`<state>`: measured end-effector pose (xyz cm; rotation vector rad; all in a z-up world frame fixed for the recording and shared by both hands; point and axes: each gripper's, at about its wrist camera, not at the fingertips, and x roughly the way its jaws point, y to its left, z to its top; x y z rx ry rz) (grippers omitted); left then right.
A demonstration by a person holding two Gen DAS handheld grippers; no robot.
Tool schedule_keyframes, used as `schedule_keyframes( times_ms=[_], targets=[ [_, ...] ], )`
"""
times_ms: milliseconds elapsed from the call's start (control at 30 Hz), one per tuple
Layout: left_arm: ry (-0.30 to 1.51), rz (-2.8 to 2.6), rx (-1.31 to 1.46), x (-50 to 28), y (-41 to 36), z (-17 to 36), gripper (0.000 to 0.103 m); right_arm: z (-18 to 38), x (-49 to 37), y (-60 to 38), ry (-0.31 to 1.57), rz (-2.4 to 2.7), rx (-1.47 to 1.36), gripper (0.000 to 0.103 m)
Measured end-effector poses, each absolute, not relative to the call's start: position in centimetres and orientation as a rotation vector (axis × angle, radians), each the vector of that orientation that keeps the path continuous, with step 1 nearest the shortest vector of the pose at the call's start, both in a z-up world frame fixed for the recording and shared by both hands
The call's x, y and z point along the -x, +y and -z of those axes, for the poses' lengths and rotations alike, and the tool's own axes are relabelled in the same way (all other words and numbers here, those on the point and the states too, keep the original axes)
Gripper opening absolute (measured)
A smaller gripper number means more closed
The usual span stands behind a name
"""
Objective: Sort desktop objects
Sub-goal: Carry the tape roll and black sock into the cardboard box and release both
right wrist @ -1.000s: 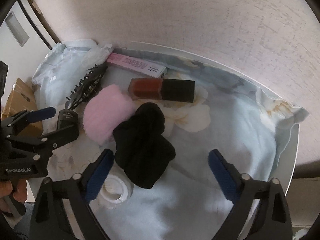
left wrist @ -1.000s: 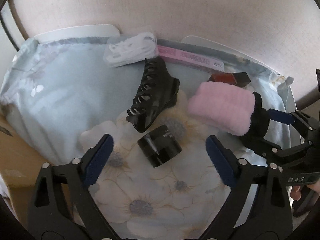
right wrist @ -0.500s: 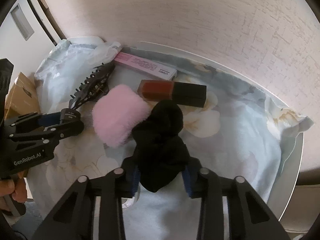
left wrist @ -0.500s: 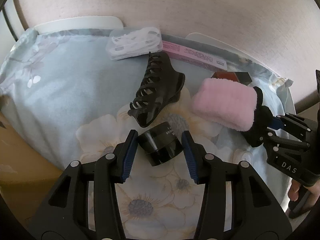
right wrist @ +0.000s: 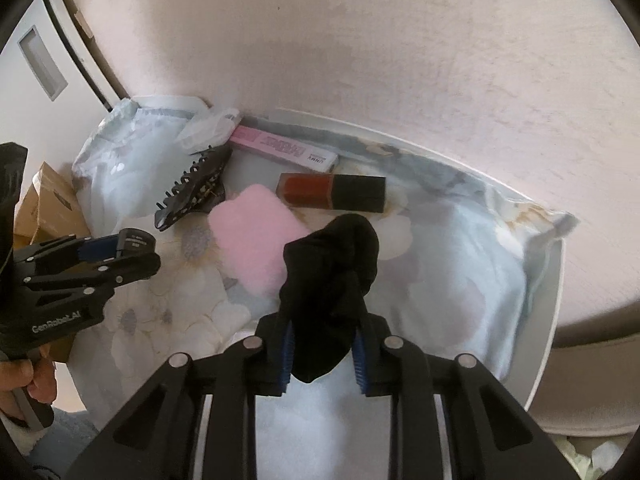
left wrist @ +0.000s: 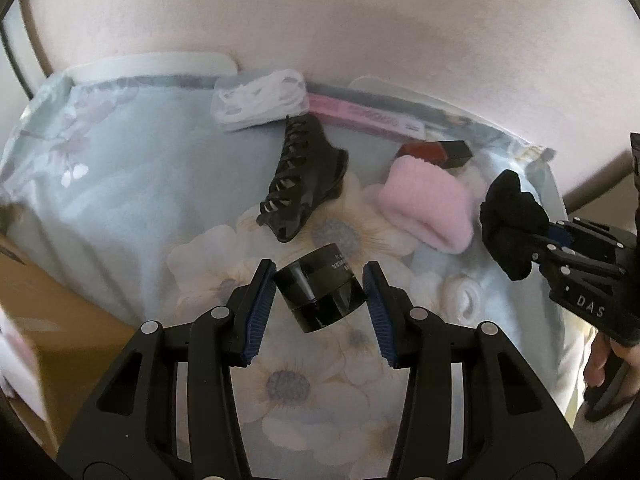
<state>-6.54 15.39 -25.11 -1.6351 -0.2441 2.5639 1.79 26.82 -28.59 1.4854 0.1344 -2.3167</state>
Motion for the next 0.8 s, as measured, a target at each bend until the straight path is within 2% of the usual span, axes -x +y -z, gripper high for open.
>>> schedule_keyframes(
  times_ms=[267, 567, 800],
  targets=[
    [-0.162, -2.530, 1.535, 4.4, 15.2, 21.2, 0.042, 25.9, -3.6, 26.9, 0.111, 2.372, -1.482, 0.023],
    [-0.020, -2.426, 1.465, 1.5, 15.6, 15.9, 0.042, 20.9, -6.0, 24.3, 0.178, 2.420, -1.459, 0.023],
    [-0.041, -2.415, 1.393, -0.3, 11.5, 11.2, 0.042, 16.3, -7.8, 20.2, 0.133, 2.408, -1.409, 0.023]
  ],
)
